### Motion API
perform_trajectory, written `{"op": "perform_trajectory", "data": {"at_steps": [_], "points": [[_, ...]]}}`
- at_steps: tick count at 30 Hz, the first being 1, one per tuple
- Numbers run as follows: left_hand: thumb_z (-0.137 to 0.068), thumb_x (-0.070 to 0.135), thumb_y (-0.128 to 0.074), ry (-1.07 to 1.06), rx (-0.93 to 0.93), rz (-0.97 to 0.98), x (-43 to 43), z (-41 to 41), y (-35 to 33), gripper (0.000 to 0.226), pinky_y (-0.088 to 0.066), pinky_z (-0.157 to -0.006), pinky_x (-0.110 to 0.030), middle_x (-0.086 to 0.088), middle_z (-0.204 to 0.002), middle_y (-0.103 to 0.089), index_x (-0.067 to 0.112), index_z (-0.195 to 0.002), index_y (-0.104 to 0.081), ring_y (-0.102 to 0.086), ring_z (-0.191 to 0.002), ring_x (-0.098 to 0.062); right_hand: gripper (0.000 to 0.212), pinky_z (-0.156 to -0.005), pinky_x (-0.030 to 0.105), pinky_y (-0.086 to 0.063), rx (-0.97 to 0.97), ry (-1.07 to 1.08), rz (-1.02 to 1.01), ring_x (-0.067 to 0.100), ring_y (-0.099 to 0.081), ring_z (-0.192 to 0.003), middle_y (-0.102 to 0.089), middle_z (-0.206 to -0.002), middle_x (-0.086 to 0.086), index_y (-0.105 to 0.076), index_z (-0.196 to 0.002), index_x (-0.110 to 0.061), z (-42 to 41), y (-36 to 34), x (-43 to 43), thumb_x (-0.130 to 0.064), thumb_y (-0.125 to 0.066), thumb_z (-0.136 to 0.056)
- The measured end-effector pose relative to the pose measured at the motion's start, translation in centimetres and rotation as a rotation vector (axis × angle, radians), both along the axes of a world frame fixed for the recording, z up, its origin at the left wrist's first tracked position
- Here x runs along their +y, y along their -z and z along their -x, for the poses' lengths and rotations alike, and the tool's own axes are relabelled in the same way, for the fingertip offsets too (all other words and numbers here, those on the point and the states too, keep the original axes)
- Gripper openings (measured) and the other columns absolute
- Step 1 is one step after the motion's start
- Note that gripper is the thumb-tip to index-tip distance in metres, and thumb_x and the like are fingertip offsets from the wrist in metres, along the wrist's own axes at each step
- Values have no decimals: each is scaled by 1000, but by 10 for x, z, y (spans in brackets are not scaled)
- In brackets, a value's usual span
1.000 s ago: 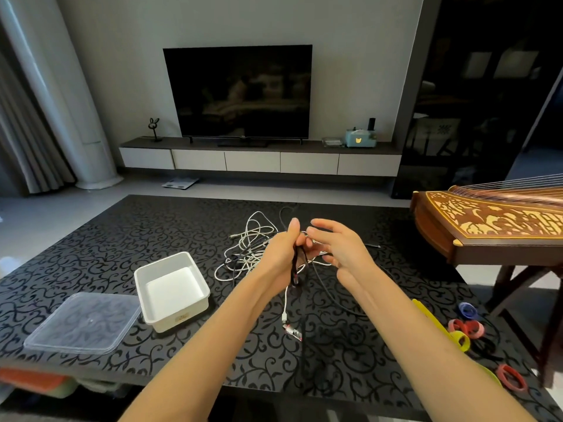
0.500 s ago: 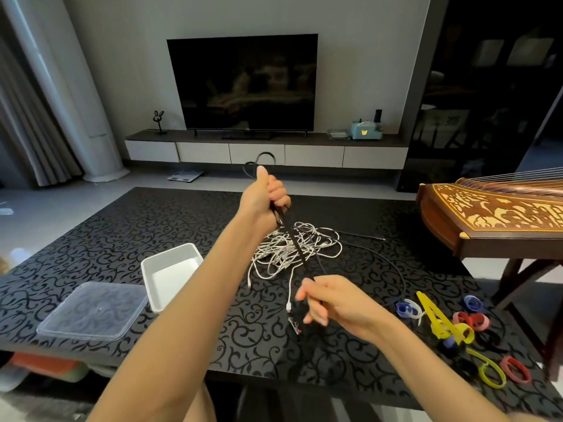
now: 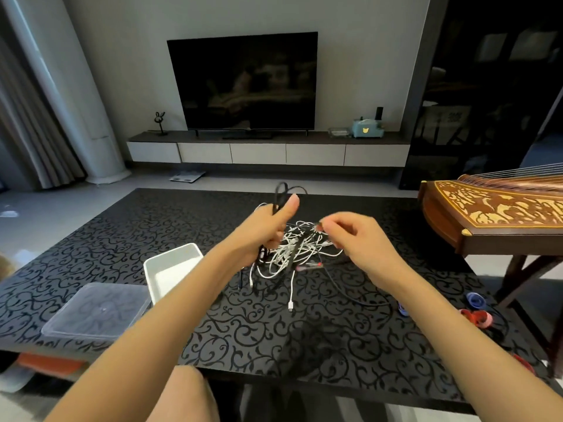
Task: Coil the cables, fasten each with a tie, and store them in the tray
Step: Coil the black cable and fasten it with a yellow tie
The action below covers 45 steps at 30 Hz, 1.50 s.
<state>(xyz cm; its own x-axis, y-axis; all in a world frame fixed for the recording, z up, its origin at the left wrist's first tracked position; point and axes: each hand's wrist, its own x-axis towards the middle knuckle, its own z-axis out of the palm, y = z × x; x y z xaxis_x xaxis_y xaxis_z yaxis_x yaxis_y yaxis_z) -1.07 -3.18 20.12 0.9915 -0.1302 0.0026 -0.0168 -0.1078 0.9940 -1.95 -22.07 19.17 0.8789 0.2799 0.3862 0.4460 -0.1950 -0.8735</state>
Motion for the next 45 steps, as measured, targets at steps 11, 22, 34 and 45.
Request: {"op": "perform_trajectory", "data": {"at_steps": [11,22,34,45], "points": [[-77,19,-67,307,118,43,-19,21,15,31,-14,-43,-17,9,-55,-27,21,-70,-37,-21,-47,-5,29,-71,42,-49,-303,346,219,22,-55,-60,-56,-56,1,-67,-77,-4,-20,-34,9,-21,-52,-95],[-102,31,-33,31,13,-32,-32,21,25,52,-34,-49,-19,2,-58,-41,20,-51,-37,-38,-52,-13,47,-77,39,-50,-284,416,409,26,-59,-58,-60,-51,13,-60,-61,3,-27,-40,4,-26,-47,-96],[-102,38,-31,42,22,184,-26,24,33,46,-24,-40,-16,7,-52,-27,18,-61,-35,-27,-39,-7,39,-40,17,-31,226,-21,252,7,-40,-41,-52,-52,3,-65,-60,-6,-7,-29,5,-22,-56,-94],[-78,74,-30,136,0,20,-37,24,33,59,-26,-40,-14,10,-51,-38,22,-64,-55,-37,-46,-7,41,-47,20,-36,251,-13,235,9,-39,-40,-52,-43,7,-57,-51,-6,-9,-33,19,-19,-58,-89]]}}
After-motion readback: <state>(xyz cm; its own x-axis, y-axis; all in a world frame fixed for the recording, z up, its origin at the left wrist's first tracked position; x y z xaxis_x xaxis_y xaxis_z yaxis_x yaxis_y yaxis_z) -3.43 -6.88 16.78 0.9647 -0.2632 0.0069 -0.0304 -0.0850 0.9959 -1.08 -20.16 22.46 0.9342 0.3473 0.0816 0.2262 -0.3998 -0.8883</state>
